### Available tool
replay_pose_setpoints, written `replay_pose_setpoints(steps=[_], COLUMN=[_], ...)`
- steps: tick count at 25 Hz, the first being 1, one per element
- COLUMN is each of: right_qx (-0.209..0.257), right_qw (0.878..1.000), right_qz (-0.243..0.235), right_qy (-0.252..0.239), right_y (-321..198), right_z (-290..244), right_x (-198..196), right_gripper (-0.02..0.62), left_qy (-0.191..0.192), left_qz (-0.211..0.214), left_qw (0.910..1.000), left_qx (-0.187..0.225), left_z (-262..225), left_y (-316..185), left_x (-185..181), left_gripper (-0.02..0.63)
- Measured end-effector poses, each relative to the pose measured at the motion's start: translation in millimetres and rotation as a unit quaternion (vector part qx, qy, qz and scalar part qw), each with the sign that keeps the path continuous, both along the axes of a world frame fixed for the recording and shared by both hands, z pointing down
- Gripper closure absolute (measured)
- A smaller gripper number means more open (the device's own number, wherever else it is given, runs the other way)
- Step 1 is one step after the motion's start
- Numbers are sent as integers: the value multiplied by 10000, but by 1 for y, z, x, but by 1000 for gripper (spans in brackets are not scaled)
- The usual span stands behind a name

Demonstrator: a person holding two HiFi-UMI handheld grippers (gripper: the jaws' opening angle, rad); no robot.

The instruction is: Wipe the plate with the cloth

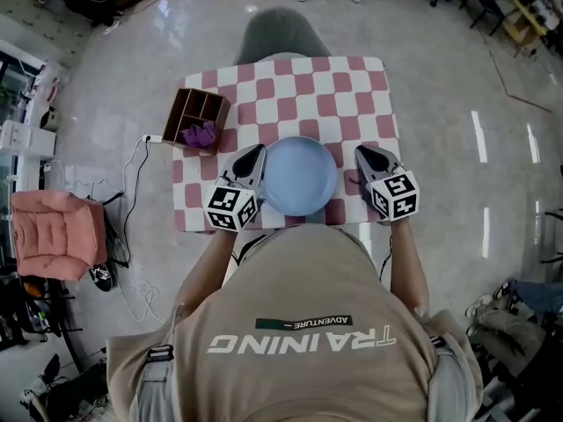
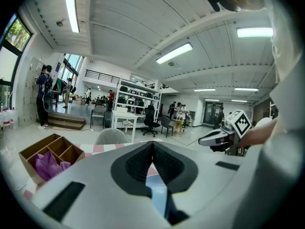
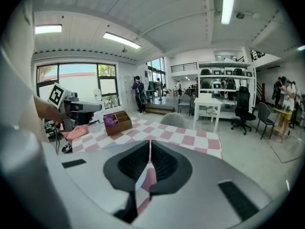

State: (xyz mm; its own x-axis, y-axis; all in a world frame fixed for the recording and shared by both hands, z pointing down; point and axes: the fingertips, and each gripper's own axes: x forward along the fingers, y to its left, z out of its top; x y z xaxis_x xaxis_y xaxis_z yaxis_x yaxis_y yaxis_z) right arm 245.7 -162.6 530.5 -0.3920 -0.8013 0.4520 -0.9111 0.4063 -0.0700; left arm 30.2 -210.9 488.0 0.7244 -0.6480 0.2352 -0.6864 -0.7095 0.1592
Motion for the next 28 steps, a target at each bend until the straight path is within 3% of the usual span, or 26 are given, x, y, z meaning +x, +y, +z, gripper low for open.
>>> replay_pose_setpoints(steps=[4,13,20,28], right_qx=[440,1438,1549,1442], right_qw=[9979,9815,9766,9822], right_qz=[-438,-1246,-1487,-1206], right_qy=[-193,-206,-80,-2], right_y=[-11,-30,-37,-41], right_z=[-50,-141,-150,-132], right_x=[-37,-109,-135,-129], right_gripper=[577,578,578,578], left_qy=[50,295,233,197], left_qz=[-26,24,36,232], left_qw=[10000,9959,9942,9952], left_qx=[57,852,1050,932], left_z=[-23,-99,-105,-97], left_y=[-10,-27,-33,-33], left_x=[-13,-32,-40,-38], left_gripper=[594,594,594,594])
